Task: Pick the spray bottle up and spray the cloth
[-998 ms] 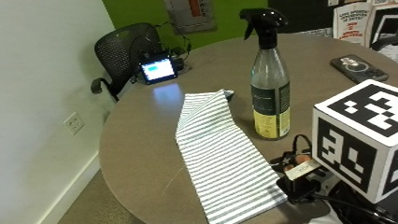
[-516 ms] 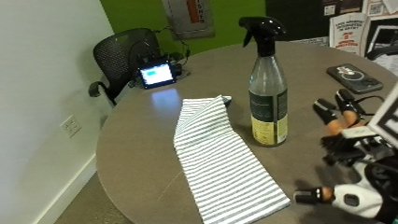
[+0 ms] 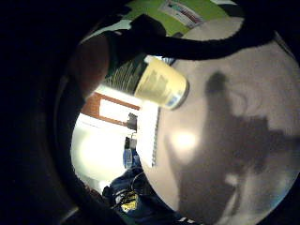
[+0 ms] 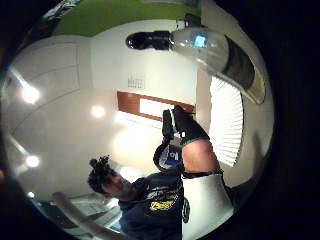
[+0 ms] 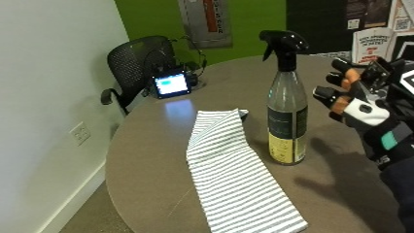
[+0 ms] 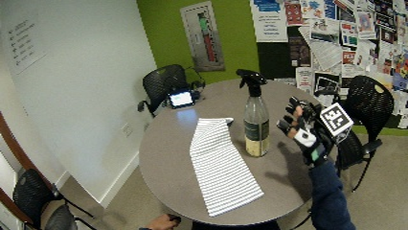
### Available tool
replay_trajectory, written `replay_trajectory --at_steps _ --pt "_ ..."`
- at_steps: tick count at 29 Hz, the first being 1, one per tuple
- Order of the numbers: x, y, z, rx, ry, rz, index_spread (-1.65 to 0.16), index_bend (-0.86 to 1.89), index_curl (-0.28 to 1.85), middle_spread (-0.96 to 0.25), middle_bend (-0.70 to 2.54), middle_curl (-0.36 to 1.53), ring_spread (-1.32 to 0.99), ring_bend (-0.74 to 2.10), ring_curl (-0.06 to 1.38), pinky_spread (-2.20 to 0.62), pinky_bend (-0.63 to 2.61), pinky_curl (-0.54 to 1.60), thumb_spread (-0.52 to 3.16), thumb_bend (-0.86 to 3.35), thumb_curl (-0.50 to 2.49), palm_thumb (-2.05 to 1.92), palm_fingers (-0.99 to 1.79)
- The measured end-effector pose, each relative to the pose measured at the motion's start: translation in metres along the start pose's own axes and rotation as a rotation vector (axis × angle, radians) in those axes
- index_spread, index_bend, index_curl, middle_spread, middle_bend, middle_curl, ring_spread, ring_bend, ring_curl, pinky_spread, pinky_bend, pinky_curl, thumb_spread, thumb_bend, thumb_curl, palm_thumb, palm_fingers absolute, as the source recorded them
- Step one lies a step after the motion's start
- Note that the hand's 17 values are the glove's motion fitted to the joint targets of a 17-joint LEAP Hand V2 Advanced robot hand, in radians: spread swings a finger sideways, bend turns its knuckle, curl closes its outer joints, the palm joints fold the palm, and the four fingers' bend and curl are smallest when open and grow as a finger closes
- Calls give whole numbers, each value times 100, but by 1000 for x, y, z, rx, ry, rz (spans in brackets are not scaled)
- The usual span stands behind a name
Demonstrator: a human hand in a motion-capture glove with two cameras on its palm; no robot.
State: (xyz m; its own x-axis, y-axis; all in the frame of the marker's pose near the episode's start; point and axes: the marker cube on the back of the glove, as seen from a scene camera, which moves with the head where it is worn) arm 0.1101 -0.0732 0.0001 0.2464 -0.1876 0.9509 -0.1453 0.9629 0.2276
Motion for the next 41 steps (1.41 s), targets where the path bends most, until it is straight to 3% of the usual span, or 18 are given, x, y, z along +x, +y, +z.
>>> replay_trajectory --at_steps 9,20,33,41 --pt "-22 -55 3 113 -37 -22 -41 27 24 -4 36 28 -3 47 30 29 43 29 107 10 41 72 57" --pt "-16 -56 -10 313 -52 -101 -36 19 31 -15 43 36 -20 49 34 22 22 26 99 10 47 88 82" --pt "6 -52 -15 411 -58 -22 -32 13 34 -19 34 38 -26 47 37 -7 33 32 80 2 53 98 110" --pt "9 -57 -12 432 -73 118 -32 24 40 -18 39 43 -22 41 38 -9 24 32 71 -2 56 99 118"
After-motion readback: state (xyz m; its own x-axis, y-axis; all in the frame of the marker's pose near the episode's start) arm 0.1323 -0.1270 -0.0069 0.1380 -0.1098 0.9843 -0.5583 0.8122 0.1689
